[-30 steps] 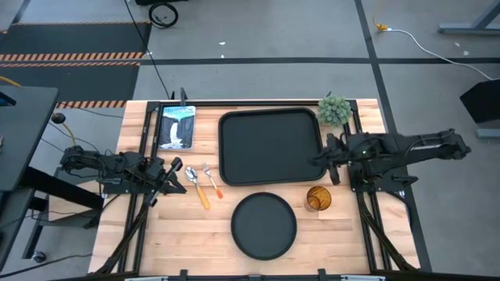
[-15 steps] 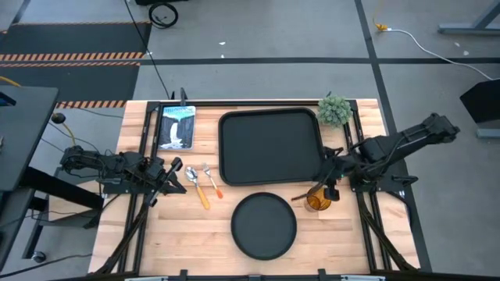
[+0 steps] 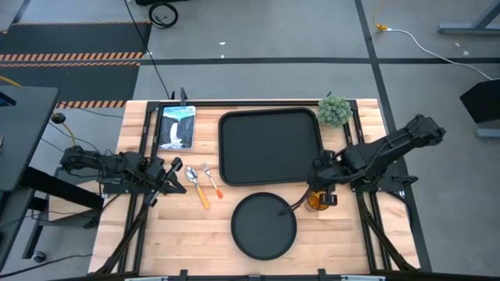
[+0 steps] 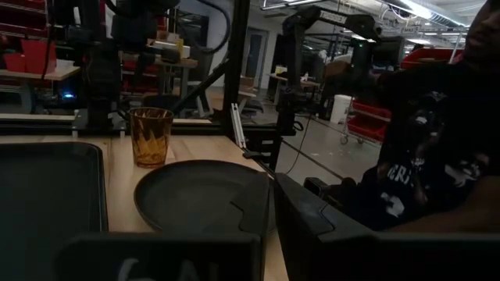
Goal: Pick and place plate/cup/fork/spoon on tray
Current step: Put the brown cup on the top right of the black serving tray
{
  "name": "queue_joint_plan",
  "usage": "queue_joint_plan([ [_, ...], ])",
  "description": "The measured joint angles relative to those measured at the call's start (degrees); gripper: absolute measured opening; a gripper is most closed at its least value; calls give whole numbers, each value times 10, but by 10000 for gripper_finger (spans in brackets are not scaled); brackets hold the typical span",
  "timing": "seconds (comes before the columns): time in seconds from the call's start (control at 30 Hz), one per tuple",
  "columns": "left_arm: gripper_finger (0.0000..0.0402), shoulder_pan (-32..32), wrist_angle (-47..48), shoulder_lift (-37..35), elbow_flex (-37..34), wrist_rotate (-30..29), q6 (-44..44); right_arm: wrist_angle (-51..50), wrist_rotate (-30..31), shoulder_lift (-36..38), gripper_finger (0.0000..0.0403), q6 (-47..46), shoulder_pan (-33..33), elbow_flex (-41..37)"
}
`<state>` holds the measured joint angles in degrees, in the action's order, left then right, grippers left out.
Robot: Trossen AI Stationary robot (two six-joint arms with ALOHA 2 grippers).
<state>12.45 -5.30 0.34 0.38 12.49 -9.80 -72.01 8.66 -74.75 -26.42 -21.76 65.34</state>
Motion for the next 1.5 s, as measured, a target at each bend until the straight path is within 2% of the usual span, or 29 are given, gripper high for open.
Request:
queue_joint_plan([
  [0.13,29,0,0,0,0,0,0,-8,-29,-30,111,14,0,7],
  [0.37,30,0,0,0,0,0,0,-13,-39,-59,120,27,2,7],
  [0.63,29,0,0,0,0,0,0,-6,-24,-58,177,25,6,7],
  [0.8,29,0,0,0,0,0,0,11,-47,-59,200,31,6,7],
  [1.2,30,0,0,0,0,0,0,39,-52,-59,184,52,6,-24],
  [1.5,29,0,0,0,0,0,0,40,-38,-59,152,56,10,-25],
])
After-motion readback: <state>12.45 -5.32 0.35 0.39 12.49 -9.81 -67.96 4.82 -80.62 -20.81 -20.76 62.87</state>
